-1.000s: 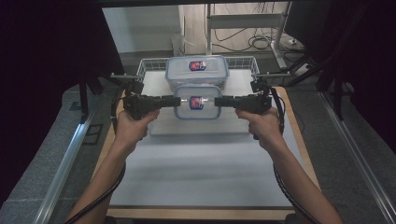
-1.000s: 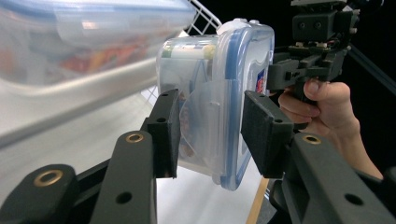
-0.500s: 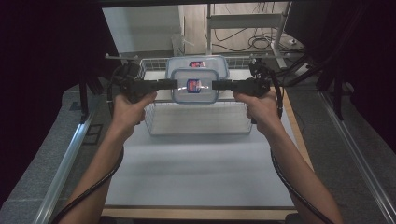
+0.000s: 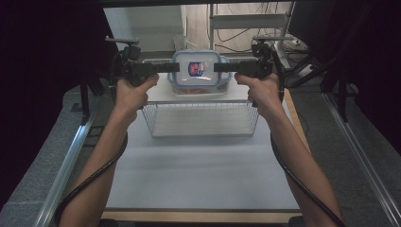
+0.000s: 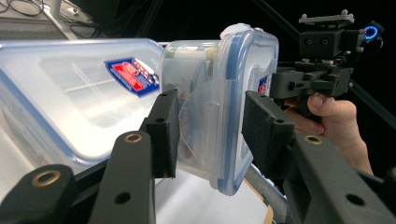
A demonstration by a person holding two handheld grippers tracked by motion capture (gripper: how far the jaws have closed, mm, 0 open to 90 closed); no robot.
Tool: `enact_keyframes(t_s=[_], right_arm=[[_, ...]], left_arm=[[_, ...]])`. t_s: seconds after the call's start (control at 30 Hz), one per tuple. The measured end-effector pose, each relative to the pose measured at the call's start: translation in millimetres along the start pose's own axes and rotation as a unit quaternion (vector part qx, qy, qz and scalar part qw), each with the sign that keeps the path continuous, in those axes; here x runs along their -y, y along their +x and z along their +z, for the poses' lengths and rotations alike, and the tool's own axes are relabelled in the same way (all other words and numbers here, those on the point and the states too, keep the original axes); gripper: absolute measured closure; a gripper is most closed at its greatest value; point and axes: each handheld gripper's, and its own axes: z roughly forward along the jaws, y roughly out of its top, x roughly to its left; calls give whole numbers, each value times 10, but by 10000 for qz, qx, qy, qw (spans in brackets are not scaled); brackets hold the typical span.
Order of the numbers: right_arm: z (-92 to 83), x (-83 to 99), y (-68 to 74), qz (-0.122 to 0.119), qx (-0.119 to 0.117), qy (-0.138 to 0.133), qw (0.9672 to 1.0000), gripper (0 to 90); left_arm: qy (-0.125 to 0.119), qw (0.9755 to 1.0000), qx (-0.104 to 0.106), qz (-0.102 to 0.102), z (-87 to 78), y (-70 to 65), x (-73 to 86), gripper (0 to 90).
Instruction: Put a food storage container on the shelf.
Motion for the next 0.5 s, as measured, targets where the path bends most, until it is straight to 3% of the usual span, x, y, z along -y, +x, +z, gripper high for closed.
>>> enact_keyframes(t_s=[0.23,0.5], right_arm=[[21,-120,-52,42,10,-51,10000,578],[74,-213,-218,155,-34,-112,9998,578]], left_arm=[[-97,9999,5,-94,43,49,-96,575],[-114,9996,-63,-245,145,164,-140,574]])
